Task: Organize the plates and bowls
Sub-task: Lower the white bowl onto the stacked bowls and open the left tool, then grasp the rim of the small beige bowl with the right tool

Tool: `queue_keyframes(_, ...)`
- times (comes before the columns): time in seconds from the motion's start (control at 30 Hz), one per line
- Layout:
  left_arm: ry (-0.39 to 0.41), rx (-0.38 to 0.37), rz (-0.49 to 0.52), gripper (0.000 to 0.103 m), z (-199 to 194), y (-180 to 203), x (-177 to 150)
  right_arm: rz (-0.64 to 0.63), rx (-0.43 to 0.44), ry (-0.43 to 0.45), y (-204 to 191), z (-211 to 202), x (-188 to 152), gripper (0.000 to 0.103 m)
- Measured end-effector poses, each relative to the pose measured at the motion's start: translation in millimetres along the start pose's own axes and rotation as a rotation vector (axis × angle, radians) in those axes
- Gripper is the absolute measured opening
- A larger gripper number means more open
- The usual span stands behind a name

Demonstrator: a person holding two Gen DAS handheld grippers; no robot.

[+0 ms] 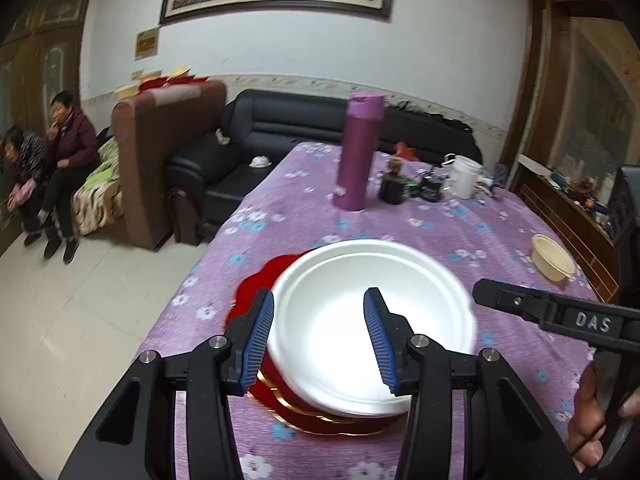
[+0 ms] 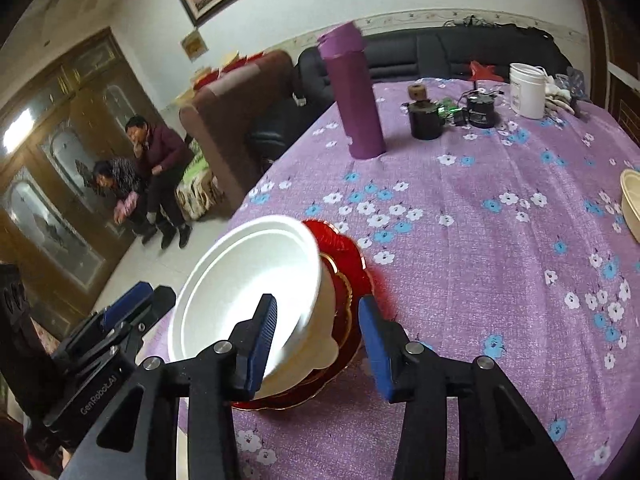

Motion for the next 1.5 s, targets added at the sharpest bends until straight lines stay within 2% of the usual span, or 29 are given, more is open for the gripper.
queue_keyframes(0.2,0.008,-0.082,0.116,0.046,-8.2,57.0,-1.9,0.107,0.000,0.058,45.5,-29.9,-5.2,0.046)
queue_keyframes(0.33,-0.032,-0.145,0.223,0.048,2.9,113.9,-11.4,0.211,-0.045,0.107,96.8,-52.5,-11.8,0.046)
queue_keyframes(0.5,-0.117,-0.228,0.325,0.049,45.6,181.6,-29.2,0.352,-0.103,0.154,161.0,-75.6,-27.2,0.046)
queue_keyframes(0.6,-0.157,-0.213,0.348,0.049,81.3,209.6,-32.5,0.437,-0.132,0.171,201.0,-88.5,-37.1,0.046)
queue_keyframes(0.7,-0.184,-0.208,0.328,0.050,111.8,223.2,-30.6,0.502,-0.165,0.195,235.2,-102.2,-44.0,0.046)
queue_keyframes(0.77,-0.193,-0.208,0.324,0.056,128.3,231.2,-29.7,0.544,-0.185,0.206,256.6,-110.7,-45.0,0.046)
queue_keyframes(0.87,-0.216,-0.185,0.321,0.056,142.8,238.0,-32.1,0.601,-0.229,0.212,287.0,-120.0,-39.7,0.046)
queue_keyframes(0.9,-0.230,-0.205,0.312,0.056,145.1,238.1,-30.8,0.625,-0.240,0.221,300.5,-123.8,-35.3,0.046)
queue_keyframes(1.03,-0.208,-0.257,0.244,0.056,144.5,228.1,-24.6,0.720,-0.285,0.240,347.9,-130.5,-20.7,0.046)
queue_keyframes(1.23,-0.185,-0.256,0.242,0.057,140.5,229.0,-23.6,0.844,-0.321,0.224,410.3,-115.1,0.4,0.046)
queue_keyframes(1.3,-0.181,-0.250,0.250,0.057,139.8,230.4,-23.9,0.868,-0.302,0.208,426.0,-103.9,5.4,0.041)
queue_keyframes(1.37,-0.180,-0.250,0.253,0.057,139.4,231.1,-23.9,0.871,-0.266,0.202,432.6,-96.8,5.7,0.023)
queue_keyframes(1.5,-0.186,-0.250,0.255,0.057,139.7,231.7,-23.9,0.828,-0.264,0.209,421.1,-98.8,1.1,0.011)
Point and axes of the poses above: each gripper's, at about its wrist camera, not at the fingertips, and z roughly the way its jaws point, y to its right, x to its top, the point moved 1 cm from there along z, roughly the way its jaws point, and after that the axes turned 9 degrees about -y, right-handed, at the moved point
